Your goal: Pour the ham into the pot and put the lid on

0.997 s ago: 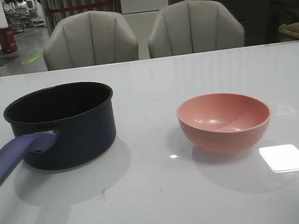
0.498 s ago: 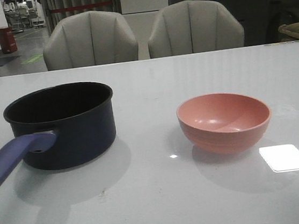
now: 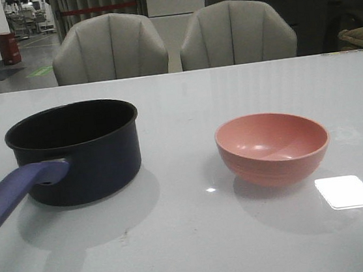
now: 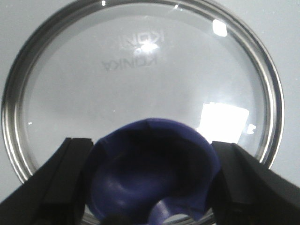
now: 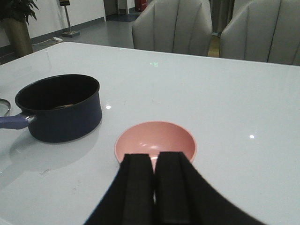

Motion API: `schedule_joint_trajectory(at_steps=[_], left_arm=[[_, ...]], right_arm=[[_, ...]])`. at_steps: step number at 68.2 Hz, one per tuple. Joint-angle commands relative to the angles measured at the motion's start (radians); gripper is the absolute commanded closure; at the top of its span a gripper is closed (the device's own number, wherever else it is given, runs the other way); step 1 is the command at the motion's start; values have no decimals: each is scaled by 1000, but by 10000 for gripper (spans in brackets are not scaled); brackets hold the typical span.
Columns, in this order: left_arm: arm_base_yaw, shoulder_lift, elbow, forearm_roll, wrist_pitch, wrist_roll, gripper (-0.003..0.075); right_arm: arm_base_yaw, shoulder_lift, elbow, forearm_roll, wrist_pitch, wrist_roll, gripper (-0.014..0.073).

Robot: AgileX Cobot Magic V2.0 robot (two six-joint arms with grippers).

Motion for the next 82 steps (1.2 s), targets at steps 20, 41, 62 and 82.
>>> schedule_joint_trajectory(at_steps=[20, 41, 62, 82], left_arm=[[-3, -154, -168, -21, 67, 13, 481], [-177, -178, -339, -110, 120, 88, 481], [-461, -107, -444, -110, 110, 88, 481], [-541, 28, -574, -62, 214, 88, 481]], right_arm=[[-2, 11, -29, 3, -81, -12, 432], [-2, 11, -29, 3, -81, -12, 432], [-2, 11, -29, 3, -81, -12, 432], [-2, 11, -29, 3, -81, -12, 432]])
